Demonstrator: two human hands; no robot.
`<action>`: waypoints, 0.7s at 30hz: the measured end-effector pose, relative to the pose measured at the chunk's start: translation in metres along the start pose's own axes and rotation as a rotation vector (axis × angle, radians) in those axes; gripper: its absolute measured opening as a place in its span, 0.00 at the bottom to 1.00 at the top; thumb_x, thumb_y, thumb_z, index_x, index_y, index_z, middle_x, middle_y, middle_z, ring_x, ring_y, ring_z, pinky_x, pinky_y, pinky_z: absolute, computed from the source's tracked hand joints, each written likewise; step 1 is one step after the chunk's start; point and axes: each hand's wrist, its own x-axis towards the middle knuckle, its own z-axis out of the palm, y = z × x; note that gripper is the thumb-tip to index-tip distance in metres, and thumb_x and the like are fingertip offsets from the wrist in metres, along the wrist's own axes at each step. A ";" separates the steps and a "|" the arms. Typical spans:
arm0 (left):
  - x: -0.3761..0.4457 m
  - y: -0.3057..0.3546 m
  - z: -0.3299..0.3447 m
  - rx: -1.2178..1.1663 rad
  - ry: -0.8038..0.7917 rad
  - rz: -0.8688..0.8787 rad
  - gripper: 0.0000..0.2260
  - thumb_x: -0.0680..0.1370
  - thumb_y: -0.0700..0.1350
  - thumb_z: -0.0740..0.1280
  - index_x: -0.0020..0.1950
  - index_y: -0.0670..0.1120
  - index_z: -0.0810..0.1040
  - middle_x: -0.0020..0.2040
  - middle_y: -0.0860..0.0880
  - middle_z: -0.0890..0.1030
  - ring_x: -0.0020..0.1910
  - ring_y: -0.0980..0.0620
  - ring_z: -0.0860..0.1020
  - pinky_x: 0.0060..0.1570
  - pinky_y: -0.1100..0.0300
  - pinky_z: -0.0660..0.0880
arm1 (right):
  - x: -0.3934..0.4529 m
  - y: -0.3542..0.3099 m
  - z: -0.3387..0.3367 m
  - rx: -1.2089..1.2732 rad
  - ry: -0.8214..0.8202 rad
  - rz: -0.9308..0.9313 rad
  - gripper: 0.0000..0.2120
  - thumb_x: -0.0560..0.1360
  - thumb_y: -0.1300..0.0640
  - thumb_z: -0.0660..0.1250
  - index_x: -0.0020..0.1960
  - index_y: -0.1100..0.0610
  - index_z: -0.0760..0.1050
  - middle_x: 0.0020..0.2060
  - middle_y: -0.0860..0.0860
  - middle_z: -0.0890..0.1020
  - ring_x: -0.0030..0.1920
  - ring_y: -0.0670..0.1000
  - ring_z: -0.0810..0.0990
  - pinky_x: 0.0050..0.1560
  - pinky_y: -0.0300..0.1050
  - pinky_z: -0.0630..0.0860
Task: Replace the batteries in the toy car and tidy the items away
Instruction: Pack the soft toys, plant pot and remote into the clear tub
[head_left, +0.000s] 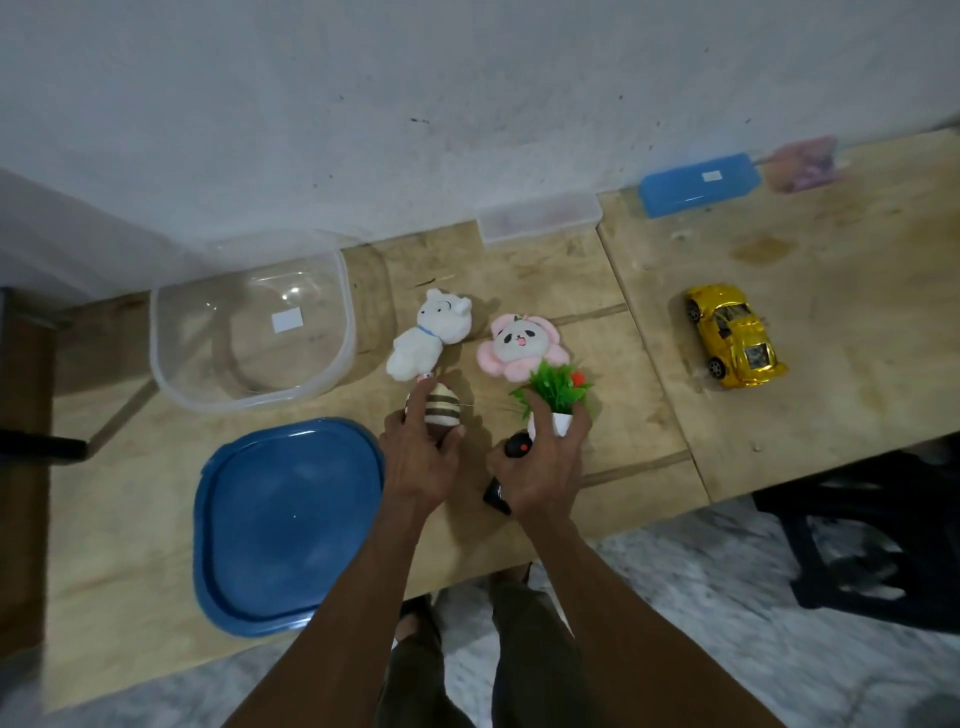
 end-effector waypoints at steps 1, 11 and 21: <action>0.000 0.000 -0.001 -0.022 -0.002 -0.003 0.32 0.76 0.48 0.72 0.77 0.58 0.62 0.61 0.38 0.75 0.58 0.38 0.77 0.58 0.39 0.76 | 0.000 0.000 -0.001 0.002 -0.016 0.004 0.36 0.59 0.58 0.76 0.66 0.45 0.74 0.72 0.56 0.62 0.60 0.61 0.76 0.50 0.54 0.81; -0.023 0.024 -0.019 -0.217 0.187 0.116 0.30 0.74 0.54 0.71 0.74 0.56 0.66 0.58 0.50 0.79 0.55 0.48 0.80 0.51 0.41 0.81 | 0.005 -0.018 -0.040 0.274 0.001 -0.101 0.38 0.59 0.59 0.79 0.67 0.46 0.74 0.68 0.50 0.64 0.60 0.47 0.73 0.50 0.41 0.75; -0.011 0.058 -0.137 -0.302 0.478 0.246 0.29 0.77 0.45 0.74 0.75 0.46 0.68 0.58 0.65 0.78 0.51 0.58 0.82 0.45 0.51 0.83 | 0.046 -0.148 -0.036 0.418 -0.183 -0.365 0.40 0.63 0.55 0.79 0.71 0.41 0.69 0.70 0.50 0.60 0.68 0.49 0.67 0.61 0.43 0.73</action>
